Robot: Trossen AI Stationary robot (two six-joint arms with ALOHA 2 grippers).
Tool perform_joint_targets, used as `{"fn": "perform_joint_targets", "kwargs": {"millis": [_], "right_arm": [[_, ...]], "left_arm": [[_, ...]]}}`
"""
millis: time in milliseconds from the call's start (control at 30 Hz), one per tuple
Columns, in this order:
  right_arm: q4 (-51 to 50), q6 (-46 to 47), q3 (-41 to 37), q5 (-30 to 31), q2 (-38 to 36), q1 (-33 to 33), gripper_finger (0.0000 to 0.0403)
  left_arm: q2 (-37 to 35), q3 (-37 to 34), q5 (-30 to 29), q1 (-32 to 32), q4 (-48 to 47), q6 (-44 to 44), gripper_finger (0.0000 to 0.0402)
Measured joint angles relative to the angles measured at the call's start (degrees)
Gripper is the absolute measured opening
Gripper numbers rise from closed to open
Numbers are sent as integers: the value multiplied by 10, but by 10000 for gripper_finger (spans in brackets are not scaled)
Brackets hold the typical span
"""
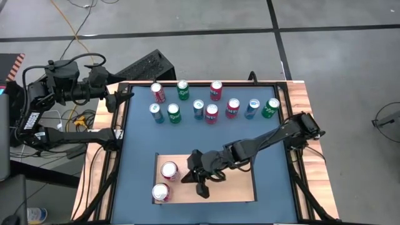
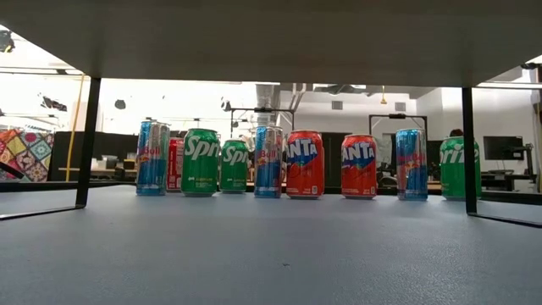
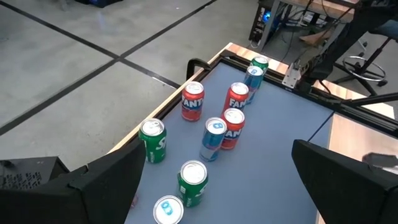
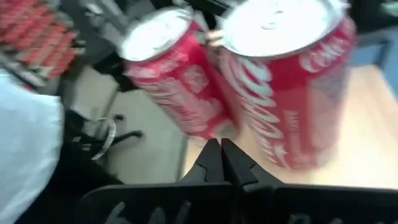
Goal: Place canned beverage on shelf
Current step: Put the right red soda can on the shelf aligned with the other red soda can
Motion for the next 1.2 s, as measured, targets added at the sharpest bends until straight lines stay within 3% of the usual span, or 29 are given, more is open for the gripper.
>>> {"fn": "perform_joint_targets", "kwargs": {"millis": [167,1200], "right_arm": [[-56,5,-3,45,-4,-11,0],[0,-38,-3,13,-5,-28,0]], "left_arm": [[0,0,0,0,0,-4,391],[0,0,0,0,0,1,391]]}}
